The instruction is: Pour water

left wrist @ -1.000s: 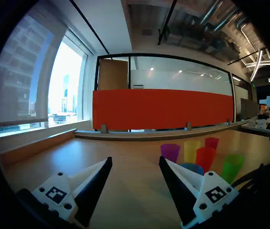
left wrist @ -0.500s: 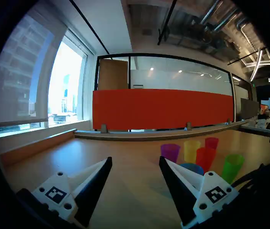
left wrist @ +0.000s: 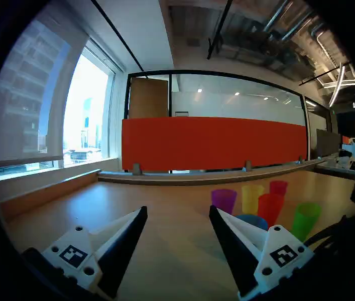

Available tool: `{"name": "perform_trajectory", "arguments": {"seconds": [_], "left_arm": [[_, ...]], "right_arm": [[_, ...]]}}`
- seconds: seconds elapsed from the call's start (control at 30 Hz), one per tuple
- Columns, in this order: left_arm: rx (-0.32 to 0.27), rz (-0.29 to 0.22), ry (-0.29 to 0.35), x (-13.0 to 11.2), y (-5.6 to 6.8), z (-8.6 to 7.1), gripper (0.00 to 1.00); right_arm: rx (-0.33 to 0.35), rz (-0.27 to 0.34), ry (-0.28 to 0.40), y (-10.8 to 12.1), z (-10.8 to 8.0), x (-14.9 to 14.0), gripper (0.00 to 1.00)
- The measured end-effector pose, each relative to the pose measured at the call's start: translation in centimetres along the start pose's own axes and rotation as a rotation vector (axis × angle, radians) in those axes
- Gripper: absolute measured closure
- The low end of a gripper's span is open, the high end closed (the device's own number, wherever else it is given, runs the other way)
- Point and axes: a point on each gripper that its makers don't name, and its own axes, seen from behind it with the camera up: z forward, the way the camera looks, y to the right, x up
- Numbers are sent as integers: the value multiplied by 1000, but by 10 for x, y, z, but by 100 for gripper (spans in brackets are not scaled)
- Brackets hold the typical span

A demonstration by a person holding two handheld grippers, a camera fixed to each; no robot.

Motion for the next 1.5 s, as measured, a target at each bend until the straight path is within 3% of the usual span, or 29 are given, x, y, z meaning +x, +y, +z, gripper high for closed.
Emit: {"name": "perform_trajectory", "arguments": {"seconds": [0.4, 0.6, 1.5], "left_arm": [[0, 0, 0, 0, 1, 0, 9], [0, 0, 0, 0, 0, 0, 8], [0, 0, 0, 0, 1, 0, 8]], "right_arm": [[-28, 44, 14, 8, 1, -12, 1], [-42, 36, 11, 16, -1, -20, 1], [-35, 33, -45, 12, 6, -55, 1]]}}
